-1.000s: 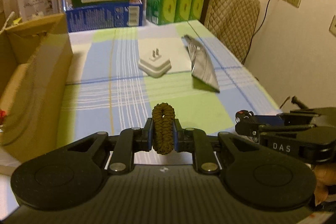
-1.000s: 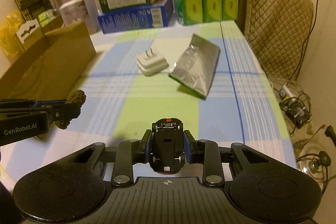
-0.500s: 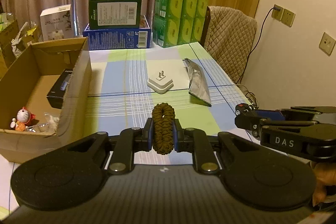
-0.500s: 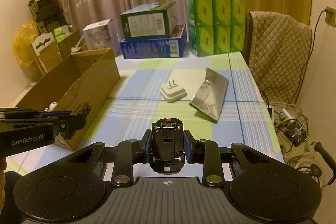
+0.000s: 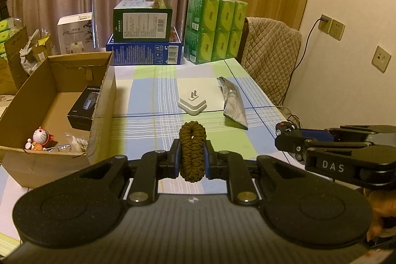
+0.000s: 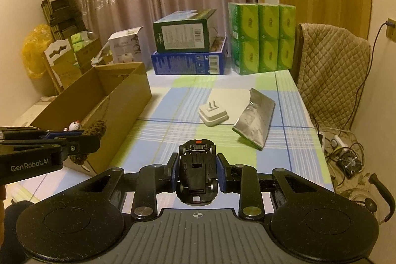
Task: Organize objects
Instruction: 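Carry the hair tie and the toy car toward the cardboard box with both tools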
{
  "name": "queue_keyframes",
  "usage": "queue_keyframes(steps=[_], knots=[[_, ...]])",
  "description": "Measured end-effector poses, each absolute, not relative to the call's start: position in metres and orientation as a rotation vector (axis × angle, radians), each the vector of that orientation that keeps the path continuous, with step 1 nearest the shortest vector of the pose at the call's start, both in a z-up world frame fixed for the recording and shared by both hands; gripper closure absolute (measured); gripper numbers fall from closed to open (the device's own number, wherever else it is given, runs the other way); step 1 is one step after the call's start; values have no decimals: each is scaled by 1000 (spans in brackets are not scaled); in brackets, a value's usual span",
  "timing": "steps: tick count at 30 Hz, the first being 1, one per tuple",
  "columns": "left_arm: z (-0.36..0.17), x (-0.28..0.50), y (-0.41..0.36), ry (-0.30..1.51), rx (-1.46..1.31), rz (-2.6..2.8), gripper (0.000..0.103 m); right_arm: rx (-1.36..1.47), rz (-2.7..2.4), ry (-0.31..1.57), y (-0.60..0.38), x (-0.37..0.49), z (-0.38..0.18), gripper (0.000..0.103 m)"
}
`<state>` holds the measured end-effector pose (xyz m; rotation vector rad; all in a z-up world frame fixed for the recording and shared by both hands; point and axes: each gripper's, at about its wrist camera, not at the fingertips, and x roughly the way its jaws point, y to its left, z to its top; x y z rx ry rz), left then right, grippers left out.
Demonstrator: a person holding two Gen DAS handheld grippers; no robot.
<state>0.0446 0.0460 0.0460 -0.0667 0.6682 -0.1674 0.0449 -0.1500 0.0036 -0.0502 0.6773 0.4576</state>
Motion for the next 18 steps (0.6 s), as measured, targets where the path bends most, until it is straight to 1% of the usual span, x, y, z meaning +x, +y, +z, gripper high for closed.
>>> queue_keyframes(steps=[18], knots=[[61,37,76,644,-76,-121,89,-80,551,673,-105,49,7,76]])
